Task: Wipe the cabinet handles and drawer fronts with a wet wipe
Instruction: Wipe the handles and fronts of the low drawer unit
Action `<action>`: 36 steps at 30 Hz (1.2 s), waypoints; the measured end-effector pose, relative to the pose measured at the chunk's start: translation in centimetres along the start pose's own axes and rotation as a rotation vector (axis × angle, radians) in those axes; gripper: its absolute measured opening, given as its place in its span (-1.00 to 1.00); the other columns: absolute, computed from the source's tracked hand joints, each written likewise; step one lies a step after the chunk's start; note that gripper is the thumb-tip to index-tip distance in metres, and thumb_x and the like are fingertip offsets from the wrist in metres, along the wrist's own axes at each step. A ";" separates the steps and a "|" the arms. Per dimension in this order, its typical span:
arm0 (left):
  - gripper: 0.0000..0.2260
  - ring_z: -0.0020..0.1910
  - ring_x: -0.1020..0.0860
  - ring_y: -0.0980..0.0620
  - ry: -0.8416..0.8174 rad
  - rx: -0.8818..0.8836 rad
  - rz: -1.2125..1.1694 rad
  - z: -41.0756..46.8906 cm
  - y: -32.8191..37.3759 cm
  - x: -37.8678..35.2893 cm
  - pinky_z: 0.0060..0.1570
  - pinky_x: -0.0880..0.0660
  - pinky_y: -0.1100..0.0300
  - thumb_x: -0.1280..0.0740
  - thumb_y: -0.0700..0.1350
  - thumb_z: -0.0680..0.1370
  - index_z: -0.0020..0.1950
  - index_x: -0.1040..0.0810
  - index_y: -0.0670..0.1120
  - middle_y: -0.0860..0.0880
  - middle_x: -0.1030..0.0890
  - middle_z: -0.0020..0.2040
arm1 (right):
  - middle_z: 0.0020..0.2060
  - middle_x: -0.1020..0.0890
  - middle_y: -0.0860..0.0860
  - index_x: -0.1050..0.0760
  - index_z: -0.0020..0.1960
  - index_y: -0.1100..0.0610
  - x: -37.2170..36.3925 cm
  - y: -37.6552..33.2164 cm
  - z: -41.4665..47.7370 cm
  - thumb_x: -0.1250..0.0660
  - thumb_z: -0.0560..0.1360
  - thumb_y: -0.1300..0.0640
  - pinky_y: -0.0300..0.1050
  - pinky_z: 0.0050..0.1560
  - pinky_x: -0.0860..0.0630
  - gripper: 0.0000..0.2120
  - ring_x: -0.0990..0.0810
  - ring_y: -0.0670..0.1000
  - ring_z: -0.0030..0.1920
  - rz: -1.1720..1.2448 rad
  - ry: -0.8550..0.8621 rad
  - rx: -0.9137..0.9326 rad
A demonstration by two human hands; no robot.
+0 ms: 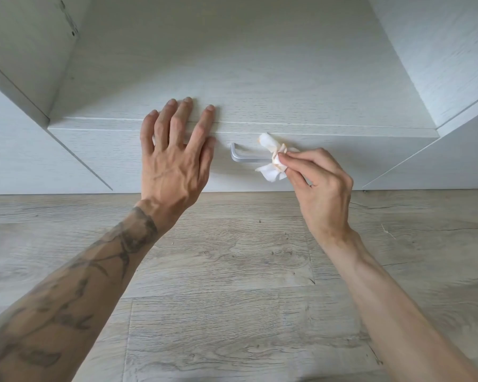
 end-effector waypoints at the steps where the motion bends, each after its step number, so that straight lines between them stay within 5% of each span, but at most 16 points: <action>1: -0.56 0.57 -0.28 -0.22 0.002 -0.002 -0.001 0.0 0.0 0.0 0.59 0.01 -0.08 -0.05 0.08 0.80 0.66 -0.31 0.00 -0.22 -0.40 0.56 | 0.00 -0.73 0.18 -0.72 0.16 0.30 -0.3 -0.2 0.0 -0.49 0.56 0.37 -0.01 0.10 -0.70 -0.82 -0.75 0.14 0.03 -0.006 -0.004 0.019; 6: -0.56 0.57 -0.29 -0.23 0.022 -0.005 0.002 0.0 0.0 -0.2 0.60 0.02 -0.06 -0.04 0.08 0.80 0.66 -0.31 0.00 -0.22 -0.40 0.56 | -0.09 -0.70 0.17 -0.73 0.14 0.30 -1.5 -1.3 0.4 -0.49 0.54 0.40 -0.05 -0.08 -0.65 -0.81 -0.69 0.13 -0.15 0.002 -0.030 0.028; 12: -0.57 0.56 -0.32 -0.24 0.037 -0.001 0.013 -0.1 0.1 -0.2 0.59 -0.04 -0.10 -0.06 0.07 0.81 0.66 -0.33 -0.01 -0.23 -0.42 0.55 | -0.10 -0.69 0.14 -0.74 0.10 0.28 -4.7 -3.9 1.7 -0.53 0.52 0.39 0.09 -0.13 -0.65 -0.83 -0.68 0.15 -0.10 0.002 -0.130 0.095; 18: -0.57 0.56 -0.32 -0.23 0.037 -0.002 -0.007 -0.1 0.1 -0.3 0.58 -0.09 -0.13 -0.05 0.07 0.81 0.66 -0.33 -0.01 -0.23 -0.42 0.55 | -0.18 -0.63 0.10 -0.74 0.08 0.24 -4.5 -3.3 2.0 -0.53 0.53 0.34 -0.01 -0.09 -0.54 -0.86 -0.54 0.12 -0.14 -0.038 -0.122 0.148; 32: -0.59 0.55 -0.35 -0.23 0.051 0.020 -0.009 0.0 0.2 0.0 0.58 -0.12 -0.13 -0.09 0.06 0.81 0.63 -0.39 -0.01 -0.22 -0.44 0.54 | -0.19 -0.60 0.15 -0.70 -0.08 0.31 -6.5 -5.6 3.0 -0.50 0.50 0.41 0.05 -0.07 -0.55 -0.95 -0.56 0.19 -0.14 -0.115 -0.108 0.117; 36: -0.58 0.56 -0.33 -0.23 0.037 0.010 -0.008 -0.1 0.1 0.0 0.59 -0.08 -0.11 -0.08 0.06 0.81 0.64 -0.37 -0.01 -0.22 -0.42 0.55 | -0.15 -0.63 0.13 -0.72 0.02 0.29 -6.2 -5.5 2.1 -0.53 0.50 0.38 -0.02 -0.02 -0.56 -0.89 -0.56 0.17 -0.11 -0.107 -0.088 0.076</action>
Point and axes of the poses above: each hand's wrist, its own z-axis towards the middle knuckle, its own x-axis out of the back of the hand, y = z × x, the point moved 5 cm from there along z, towards the middle knuckle
